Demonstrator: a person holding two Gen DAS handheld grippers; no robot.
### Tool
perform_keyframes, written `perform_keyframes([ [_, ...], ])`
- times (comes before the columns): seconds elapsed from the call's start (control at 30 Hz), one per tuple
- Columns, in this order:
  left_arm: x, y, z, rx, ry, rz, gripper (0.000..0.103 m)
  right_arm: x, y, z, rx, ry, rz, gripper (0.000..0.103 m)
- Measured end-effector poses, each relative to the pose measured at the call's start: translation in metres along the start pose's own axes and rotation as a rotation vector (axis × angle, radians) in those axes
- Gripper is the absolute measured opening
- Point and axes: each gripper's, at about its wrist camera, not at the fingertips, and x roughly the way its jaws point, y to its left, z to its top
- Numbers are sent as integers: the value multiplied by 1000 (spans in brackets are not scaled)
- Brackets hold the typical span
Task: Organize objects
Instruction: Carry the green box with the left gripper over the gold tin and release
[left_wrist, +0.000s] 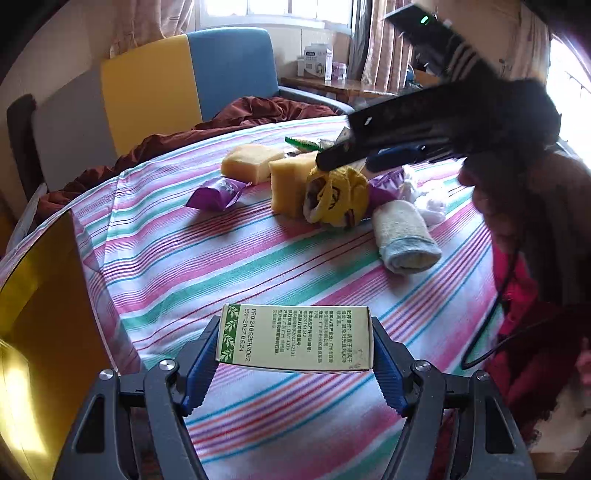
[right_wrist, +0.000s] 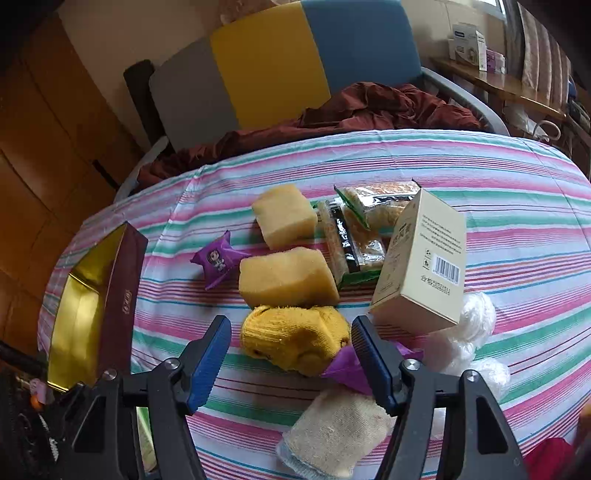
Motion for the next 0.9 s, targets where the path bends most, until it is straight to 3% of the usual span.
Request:
perform_keyframes([
  [0.2, -22, 7, -6, -45, -33, -26, 75, 21, 10, -1, -84, 64, -88, 67],
  [0.4, -44, 22, -12, -97, -70, -17, 75, 28, 16, -4, -164, 67, -169, 37],
  [0.47, -54, 32, -14, -130, -85, -2, 75, 28, 16, -5, -176, 66, -176, 34],
  [0.7, -91, 105, -34, -309, -110, 137, 75, 28, 20, -6, -190, 68, -194, 33],
  [0.9, -103, 196, -62, -497, -53, 277, 75, 29, 24, -7, -200, 64, -204, 33],
])
